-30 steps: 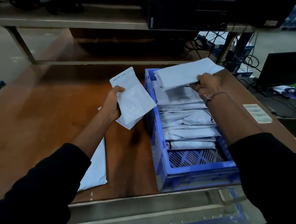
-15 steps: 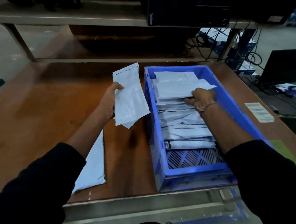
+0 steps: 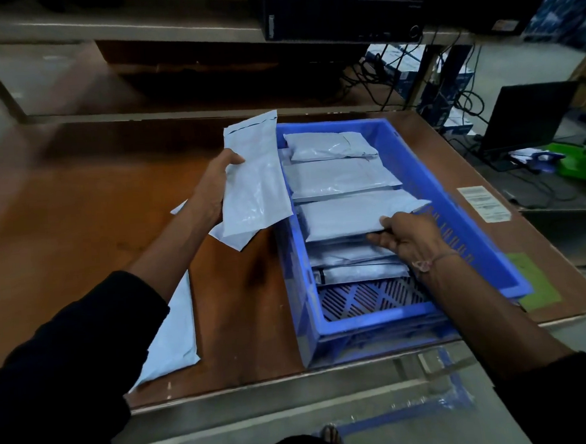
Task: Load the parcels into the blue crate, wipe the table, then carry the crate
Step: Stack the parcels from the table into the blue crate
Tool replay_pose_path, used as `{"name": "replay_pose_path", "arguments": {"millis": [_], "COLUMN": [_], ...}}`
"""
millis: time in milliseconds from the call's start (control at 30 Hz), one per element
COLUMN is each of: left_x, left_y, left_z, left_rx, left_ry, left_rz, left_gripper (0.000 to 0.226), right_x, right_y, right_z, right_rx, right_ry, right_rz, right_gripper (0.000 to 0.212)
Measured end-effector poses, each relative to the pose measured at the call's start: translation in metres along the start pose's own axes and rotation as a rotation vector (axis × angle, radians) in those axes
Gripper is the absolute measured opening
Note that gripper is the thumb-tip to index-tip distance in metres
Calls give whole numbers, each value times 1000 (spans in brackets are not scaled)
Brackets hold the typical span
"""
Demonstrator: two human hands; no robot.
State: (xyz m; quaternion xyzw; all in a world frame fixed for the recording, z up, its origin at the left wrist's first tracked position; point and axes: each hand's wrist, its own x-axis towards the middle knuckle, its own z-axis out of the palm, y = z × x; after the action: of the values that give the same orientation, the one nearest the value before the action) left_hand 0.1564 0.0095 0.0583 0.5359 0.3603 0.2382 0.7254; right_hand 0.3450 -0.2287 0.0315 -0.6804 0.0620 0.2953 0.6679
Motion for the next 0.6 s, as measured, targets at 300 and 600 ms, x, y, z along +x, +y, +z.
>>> {"name": "replay_pose_path", "arguments": {"millis": [300,600], "left_x": [-5,-4], "left_y": [5,6], "left_z": [19,26], "left_rx": [58,117], "left_ry": [-34,-144], "left_rz": [87,183], "left_gripper": [22,13], "right_x": [15,0], "right_y": [9,2], "right_z": [24,10], "right_rx": [128,-533], "right_ry": [-43,326], "right_rz": [91,-321], "right_gripper": [43,105]}}
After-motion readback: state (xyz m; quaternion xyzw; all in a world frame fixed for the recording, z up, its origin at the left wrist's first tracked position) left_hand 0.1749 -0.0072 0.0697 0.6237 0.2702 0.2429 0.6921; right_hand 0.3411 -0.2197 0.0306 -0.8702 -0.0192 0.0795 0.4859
